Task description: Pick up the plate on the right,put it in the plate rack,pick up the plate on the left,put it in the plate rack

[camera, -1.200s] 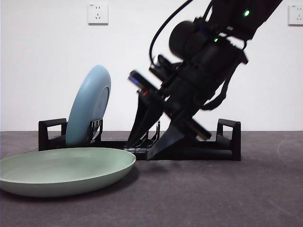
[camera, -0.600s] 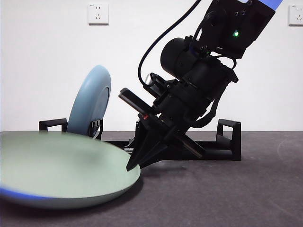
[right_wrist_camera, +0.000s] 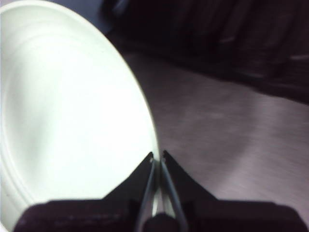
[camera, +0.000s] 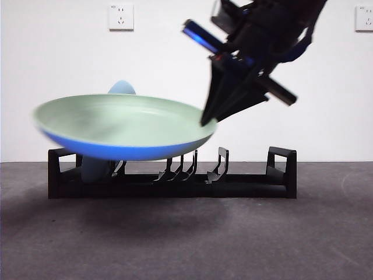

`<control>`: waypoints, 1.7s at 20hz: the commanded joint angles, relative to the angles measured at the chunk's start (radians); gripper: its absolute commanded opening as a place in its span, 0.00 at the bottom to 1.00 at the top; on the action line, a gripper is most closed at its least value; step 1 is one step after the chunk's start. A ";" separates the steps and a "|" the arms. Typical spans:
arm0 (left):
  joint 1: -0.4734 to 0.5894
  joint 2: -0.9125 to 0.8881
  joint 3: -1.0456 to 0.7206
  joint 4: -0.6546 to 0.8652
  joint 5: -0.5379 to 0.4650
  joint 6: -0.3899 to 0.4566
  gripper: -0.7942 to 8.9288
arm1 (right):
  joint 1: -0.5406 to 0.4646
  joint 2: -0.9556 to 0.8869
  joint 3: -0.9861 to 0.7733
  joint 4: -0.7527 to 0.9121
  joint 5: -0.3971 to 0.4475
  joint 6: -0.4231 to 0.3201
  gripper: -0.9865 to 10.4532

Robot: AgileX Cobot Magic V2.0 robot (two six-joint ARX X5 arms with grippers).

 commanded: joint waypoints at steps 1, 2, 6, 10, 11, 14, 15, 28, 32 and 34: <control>-0.126 0.009 -0.001 -0.047 -0.085 0.071 0.41 | -0.029 -0.003 0.015 -0.013 0.002 -0.013 0.08; -0.193 0.021 -0.001 -0.072 -0.150 0.072 0.41 | -0.040 -0.004 0.026 -0.027 0.002 -0.013 0.08; -0.438 0.113 -0.001 -0.124 -0.410 0.072 0.41 | -0.049 -0.004 0.082 -0.074 -0.003 -0.015 0.08; -0.581 0.271 -0.001 -0.116 -0.574 0.071 0.41 | -0.049 -0.004 0.151 -0.169 -0.005 -0.034 0.08; -0.599 0.314 -0.001 -0.112 -0.605 0.071 0.41 | -0.049 -0.004 0.161 -0.184 -0.006 -0.036 0.08; -0.608 0.420 -0.001 -0.077 -0.652 0.072 0.41 | -0.053 -0.008 0.168 -0.209 -0.026 -0.042 0.08; -0.608 0.447 -0.001 -0.069 -0.653 0.072 0.41 | -0.055 -0.008 0.168 -0.209 -0.054 -0.043 0.08; -0.600 0.500 -0.001 -0.006 -0.644 0.093 0.07 | -0.081 -0.036 0.168 -0.227 -0.109 -0.050 0.08; -0.602 0.500 -0.001 0.047 -0.619 0.096 0.07 | -0.089 -0.087 0.168 -0.233 -0.102 -0.061 0.10; -0.601 0.500 -0.001 0.090 -0.554 0.095 0.07 | -0.103 -0.130 0.168 -0.234 -0.100 -0.061 0.22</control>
